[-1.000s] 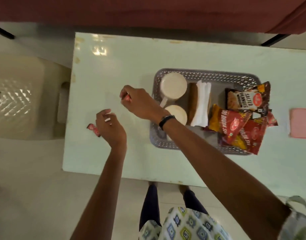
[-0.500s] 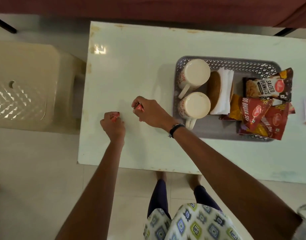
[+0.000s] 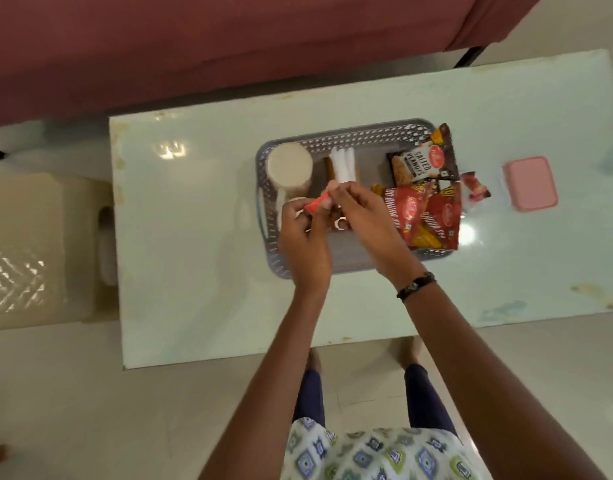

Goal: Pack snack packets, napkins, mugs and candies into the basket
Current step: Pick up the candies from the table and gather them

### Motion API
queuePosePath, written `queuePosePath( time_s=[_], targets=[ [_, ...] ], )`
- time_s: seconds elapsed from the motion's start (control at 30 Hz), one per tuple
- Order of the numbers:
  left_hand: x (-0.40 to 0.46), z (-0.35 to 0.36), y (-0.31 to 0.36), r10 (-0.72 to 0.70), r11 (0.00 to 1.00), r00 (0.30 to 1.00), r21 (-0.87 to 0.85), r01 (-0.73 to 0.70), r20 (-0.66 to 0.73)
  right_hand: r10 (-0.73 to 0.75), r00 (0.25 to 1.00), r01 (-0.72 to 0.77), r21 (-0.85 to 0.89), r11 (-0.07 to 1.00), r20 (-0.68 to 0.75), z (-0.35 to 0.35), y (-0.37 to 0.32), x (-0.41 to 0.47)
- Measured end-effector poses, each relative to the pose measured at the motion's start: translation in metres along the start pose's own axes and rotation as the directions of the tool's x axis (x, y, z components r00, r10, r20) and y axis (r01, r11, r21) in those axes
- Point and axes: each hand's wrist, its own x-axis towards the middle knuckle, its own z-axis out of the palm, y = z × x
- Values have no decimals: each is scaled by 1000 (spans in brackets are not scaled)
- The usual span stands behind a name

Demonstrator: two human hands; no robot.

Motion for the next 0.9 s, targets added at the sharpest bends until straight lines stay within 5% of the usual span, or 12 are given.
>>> queuePosePath(
  time_s=[0.27, 0.5, 0.67, 0.9],
  targets=[
    [-66, 131, -1, -28, 996, 985, 93, 12, 170, 84, 990, -67, 153, 986, -110, -160, 16, -18],
    [-101, 228, -27, -224, 973, 942, 115, 201, 248, -97, 925, -64, -401, 914, -368, -273, 33, 33],
    [-106, 254, -31, -235, 968, 949, 139, 208, 212, -63, 985, -51, -617, 785, -161, -291, 42, 76],
    [-99, 262, -43, -213, 955, 959, 248, 163, 189, -246, 960, 83, -701, 708, -135, -289, 50, 69]
  ],
)
